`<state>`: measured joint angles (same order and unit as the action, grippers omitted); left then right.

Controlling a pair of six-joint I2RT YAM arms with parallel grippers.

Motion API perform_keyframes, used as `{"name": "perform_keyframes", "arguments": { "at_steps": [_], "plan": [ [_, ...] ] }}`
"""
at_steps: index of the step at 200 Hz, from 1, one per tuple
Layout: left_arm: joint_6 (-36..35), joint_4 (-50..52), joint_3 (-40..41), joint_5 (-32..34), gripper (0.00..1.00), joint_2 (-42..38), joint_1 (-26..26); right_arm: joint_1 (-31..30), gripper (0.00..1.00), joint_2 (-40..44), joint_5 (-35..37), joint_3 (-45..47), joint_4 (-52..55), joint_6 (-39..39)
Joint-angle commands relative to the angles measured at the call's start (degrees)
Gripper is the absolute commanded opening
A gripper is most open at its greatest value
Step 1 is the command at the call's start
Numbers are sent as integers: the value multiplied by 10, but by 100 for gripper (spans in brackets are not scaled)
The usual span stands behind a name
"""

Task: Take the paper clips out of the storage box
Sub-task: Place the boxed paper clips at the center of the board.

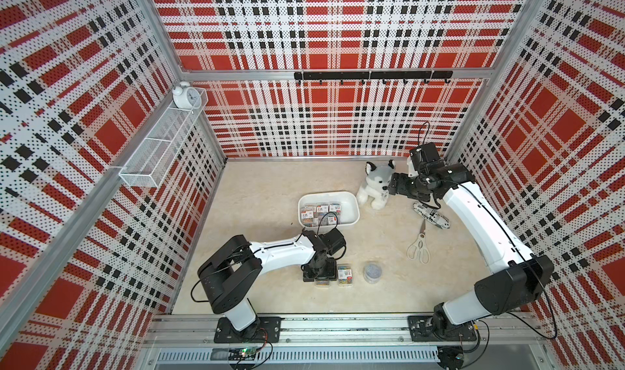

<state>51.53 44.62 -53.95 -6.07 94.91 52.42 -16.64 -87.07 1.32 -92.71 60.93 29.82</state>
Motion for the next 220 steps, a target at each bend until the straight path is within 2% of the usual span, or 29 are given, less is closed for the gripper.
{"name": "perform_keyframes", "arguments": {
  "at_steps": [1,50,149,195,220],
  "plan": [
    [-5,10,-16,7,65,4,-8,5,87,6,7,-6,-2,-2],
    [-8,10,-24,7,65,10,-9,5,86,1,6,-11,-3,-2],
    [-14,23,-32,12,74,10,-13,5,87,-6,3,-14,-5,-2],
    [-40,76,-90,60,77,0,-14,5,87,-13,1,-28,-4,-3],
    [-62,109,-133,111,78,-28,-21,5,87,-16,1,-32,-4,-2]
  ]
}}
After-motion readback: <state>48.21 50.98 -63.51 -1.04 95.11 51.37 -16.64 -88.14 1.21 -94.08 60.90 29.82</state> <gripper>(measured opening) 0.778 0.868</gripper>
